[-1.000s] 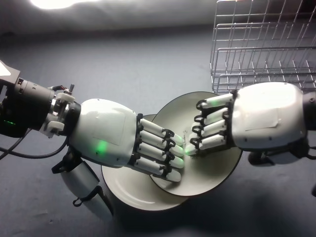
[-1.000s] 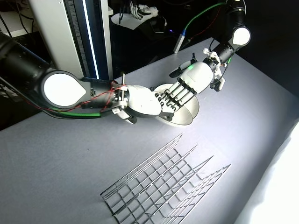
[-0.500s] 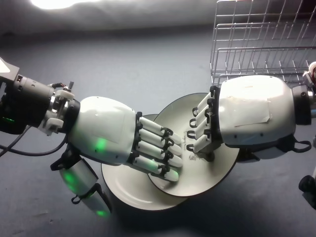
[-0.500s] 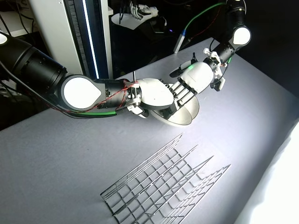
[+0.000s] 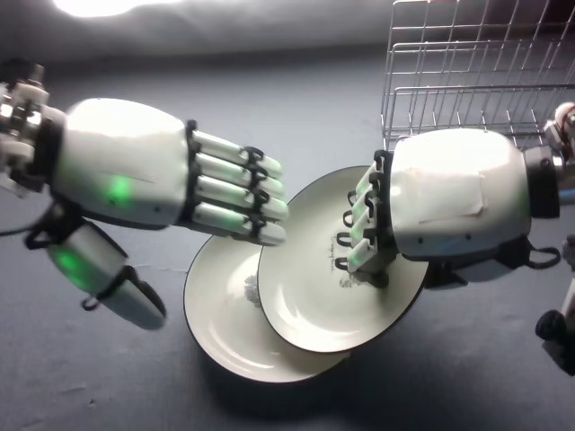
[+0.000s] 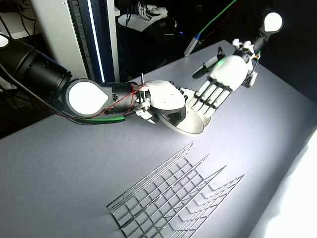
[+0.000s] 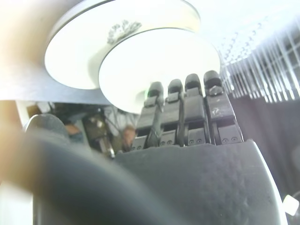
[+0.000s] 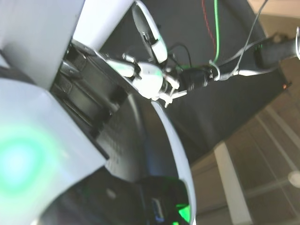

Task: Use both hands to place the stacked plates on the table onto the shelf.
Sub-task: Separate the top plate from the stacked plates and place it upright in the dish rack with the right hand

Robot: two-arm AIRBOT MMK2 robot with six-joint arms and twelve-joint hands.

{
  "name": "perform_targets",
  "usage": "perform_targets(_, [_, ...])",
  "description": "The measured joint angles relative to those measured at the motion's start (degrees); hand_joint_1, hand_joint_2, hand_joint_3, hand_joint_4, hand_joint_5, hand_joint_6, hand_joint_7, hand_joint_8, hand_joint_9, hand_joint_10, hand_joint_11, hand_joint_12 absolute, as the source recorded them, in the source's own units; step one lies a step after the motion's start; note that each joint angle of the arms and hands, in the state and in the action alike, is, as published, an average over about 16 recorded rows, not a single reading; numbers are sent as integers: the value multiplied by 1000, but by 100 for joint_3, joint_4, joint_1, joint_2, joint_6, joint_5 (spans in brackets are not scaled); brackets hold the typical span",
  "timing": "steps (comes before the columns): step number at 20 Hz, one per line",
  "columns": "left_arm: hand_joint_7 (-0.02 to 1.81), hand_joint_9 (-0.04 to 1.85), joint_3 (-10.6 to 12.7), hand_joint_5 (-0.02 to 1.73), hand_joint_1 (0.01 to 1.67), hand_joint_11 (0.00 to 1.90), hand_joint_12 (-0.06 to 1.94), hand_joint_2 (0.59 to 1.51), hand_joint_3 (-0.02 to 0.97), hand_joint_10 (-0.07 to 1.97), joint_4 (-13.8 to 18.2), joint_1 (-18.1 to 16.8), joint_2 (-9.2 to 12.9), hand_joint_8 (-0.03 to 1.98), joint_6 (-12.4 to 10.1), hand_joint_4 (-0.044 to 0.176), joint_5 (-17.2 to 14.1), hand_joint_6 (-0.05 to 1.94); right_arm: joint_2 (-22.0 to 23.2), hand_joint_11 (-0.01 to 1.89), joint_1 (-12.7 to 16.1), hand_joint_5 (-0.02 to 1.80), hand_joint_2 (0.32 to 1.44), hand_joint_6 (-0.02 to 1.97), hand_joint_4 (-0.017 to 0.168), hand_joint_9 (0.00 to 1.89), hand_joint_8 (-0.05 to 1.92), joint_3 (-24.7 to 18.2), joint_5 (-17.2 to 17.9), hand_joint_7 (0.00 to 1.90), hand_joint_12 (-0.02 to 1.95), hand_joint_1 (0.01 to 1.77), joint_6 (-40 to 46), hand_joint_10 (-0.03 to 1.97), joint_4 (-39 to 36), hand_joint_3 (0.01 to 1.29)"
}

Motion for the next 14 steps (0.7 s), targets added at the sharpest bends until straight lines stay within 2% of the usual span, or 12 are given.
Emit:
perform_targets(8, [28, 19, -168, 52, 15, 18, 6, 1121, 13, 7, 414, -231, 891, 0, -174, 1, -196, 21, 94, 889, 464, 943, 934, 919, 3, 1002, 707, -184, -193, 1036, 1112, 1336, 22, 961, 136, 12])
perform_targets(14, [34, 22, -120, 59, 16, 20, 7, 1122, 12, 7, 816, -262, 1309, 0, -214, 1, -308, 21, 215, 884, 773, 960, 953, 957, 3, 1032, 800, -363, -290, 1072, 1115, 1346, 34, 979, 439, 12])
